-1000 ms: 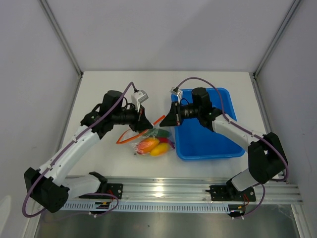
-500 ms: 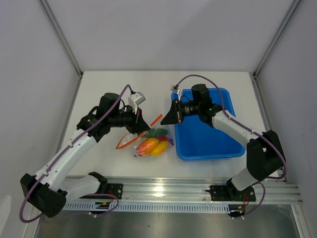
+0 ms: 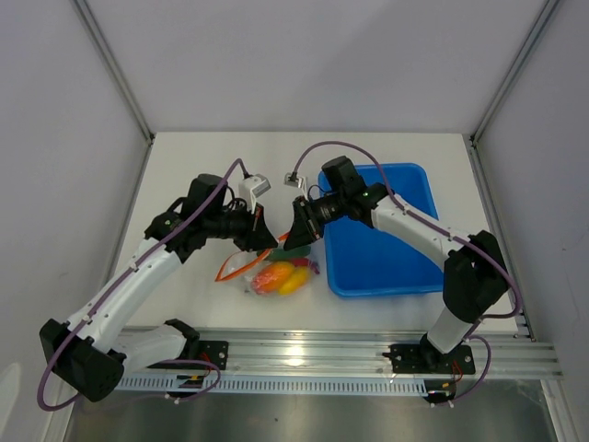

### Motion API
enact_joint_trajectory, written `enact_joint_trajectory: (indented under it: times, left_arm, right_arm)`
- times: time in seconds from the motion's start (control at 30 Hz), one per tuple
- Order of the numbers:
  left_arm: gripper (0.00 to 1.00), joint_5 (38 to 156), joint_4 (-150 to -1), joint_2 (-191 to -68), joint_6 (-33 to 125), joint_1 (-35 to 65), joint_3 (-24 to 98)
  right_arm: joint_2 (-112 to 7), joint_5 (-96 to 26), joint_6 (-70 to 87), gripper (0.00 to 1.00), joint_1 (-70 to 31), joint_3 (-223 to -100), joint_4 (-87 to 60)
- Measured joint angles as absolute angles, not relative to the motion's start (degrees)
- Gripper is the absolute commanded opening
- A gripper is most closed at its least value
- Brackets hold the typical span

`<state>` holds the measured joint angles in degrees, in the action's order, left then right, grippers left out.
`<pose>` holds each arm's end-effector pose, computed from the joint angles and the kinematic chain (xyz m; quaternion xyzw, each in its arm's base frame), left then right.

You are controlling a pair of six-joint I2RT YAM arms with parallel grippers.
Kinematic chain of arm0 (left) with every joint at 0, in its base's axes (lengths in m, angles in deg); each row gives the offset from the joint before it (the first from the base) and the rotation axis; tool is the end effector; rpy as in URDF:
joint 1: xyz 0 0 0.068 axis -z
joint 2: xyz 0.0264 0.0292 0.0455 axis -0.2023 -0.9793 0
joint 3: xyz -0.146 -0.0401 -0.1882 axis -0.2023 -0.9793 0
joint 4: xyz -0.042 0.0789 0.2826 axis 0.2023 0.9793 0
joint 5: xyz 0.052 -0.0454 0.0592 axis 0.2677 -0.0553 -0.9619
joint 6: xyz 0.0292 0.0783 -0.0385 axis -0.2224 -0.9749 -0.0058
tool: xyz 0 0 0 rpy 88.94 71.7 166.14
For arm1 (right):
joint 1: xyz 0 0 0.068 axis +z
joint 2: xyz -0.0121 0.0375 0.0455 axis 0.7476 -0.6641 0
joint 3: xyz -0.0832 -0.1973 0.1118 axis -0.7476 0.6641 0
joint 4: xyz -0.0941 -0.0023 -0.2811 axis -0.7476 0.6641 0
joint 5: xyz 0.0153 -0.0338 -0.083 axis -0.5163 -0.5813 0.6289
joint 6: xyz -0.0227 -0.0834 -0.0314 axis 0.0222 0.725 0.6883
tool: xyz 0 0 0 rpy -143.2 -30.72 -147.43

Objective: Place the food in the zip-top bag and seal the zipper
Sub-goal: Zip the zipper food storage bag at the center of the board.

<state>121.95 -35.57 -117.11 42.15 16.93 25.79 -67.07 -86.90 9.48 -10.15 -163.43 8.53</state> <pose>0.2484 -0.1869 0.2781 0.2743 0.8326 -0.3730 0.3042 0.2845 0.3145 0.2346 -0.4169 0.7033 0.5518 0.1645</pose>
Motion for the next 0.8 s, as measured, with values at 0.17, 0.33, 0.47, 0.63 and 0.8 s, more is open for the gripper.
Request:
enact_joint_trajectory:
  times: [0.17, 0.33, 0.47, 0.63, 0.8]
  left_arm:
    - [0.01, 121.79, -35.4, -117.08, 42.21, 16.97, 25.7]
    - [0.01, 120.48, -36.51, -116.19, 42.21, 16.97, 24.3]
    - [0.01, 119.11, -37.15, -115.16, 42.06, 16.97, 23.78]
    - [0.01, 117.62, -37.08, -114.24, 41.1, 16.95, 23.6]
    - [0.0, 116.77, -36.91, -111.62, 40.97, 16.66, 20.98]
  right_arm:
    - [-67.18, -83.36, 9.37, 0.0, -9.97, -161.85, 9.06]
    - [-66.5, -77.96, 7.82, 0.0, -9.71, -161.79, 8.49]
    - [-64.79, -73.79, 5.78, 0.0, -10.17, -161.52, 7.75]
    - [-63.5, -71.87, 4.25, 0.0, -12.38, -160.26, 7.16]
    - [-62.48, -71.19, 3.77, 0.0, -13.93, -158.31, 7.03]
